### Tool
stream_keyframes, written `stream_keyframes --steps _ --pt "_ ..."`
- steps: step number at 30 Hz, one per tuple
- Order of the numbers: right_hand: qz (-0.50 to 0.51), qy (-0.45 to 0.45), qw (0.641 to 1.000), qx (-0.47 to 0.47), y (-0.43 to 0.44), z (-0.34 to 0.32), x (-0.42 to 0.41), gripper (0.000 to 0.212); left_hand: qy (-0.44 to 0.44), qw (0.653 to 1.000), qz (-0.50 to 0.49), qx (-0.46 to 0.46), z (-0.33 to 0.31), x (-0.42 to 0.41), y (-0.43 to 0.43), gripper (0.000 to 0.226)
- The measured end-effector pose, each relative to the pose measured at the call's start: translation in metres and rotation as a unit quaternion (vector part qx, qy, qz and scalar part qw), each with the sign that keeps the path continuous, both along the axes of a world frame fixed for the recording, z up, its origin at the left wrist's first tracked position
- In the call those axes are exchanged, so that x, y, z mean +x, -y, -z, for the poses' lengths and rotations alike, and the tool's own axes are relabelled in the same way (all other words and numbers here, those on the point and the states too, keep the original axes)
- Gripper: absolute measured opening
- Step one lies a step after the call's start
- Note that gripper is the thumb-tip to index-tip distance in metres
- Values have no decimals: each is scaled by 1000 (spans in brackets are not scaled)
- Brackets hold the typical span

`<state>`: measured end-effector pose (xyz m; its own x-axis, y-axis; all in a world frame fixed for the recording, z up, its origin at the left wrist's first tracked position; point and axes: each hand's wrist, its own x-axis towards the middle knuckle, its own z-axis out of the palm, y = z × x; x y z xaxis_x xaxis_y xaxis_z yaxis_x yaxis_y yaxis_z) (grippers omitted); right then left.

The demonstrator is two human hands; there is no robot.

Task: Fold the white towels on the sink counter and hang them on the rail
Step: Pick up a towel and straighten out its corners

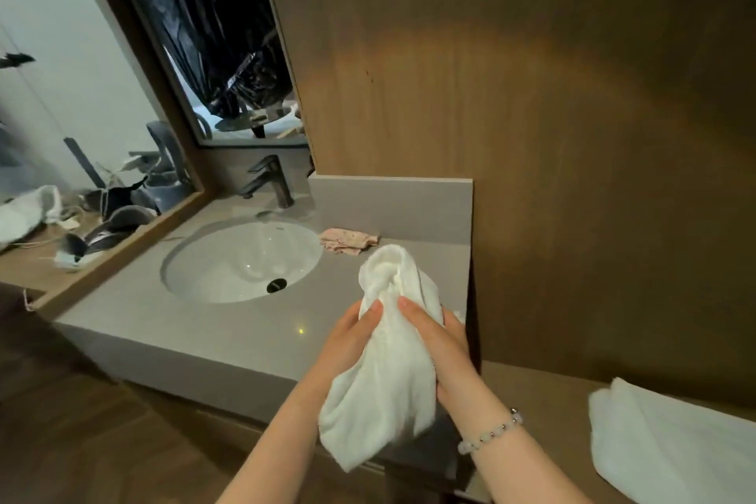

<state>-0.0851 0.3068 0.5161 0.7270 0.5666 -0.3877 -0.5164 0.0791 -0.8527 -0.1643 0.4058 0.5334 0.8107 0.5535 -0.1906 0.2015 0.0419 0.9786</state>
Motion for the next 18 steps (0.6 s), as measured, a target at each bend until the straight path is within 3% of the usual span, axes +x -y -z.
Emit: stream_keyframes --steps 3,7,9,13,16,18 --pt "24 11 1000 6 -40 0 -9 31 -1 1000 20 3 0 -3 -44 21" --pt "68 7 997 -39 -76 1 -8 62 6 999 50 -4 2 5 -82 17" --pt "79 19 995 -53 -85 2 -7 62 8 998 60 -10 4 9 -92 17" --pt "78 67 994 -36 -99 1 -3 28 7 996 84 -15 9 17 -111 17" --pt "95 36 993 -54 -115 -1 3 53 12 996 86 -18 5 24 -124 18" --pt "108 33 992 -56 -124 -4 9 57 11 996 92 -11 0 30 -133 24"
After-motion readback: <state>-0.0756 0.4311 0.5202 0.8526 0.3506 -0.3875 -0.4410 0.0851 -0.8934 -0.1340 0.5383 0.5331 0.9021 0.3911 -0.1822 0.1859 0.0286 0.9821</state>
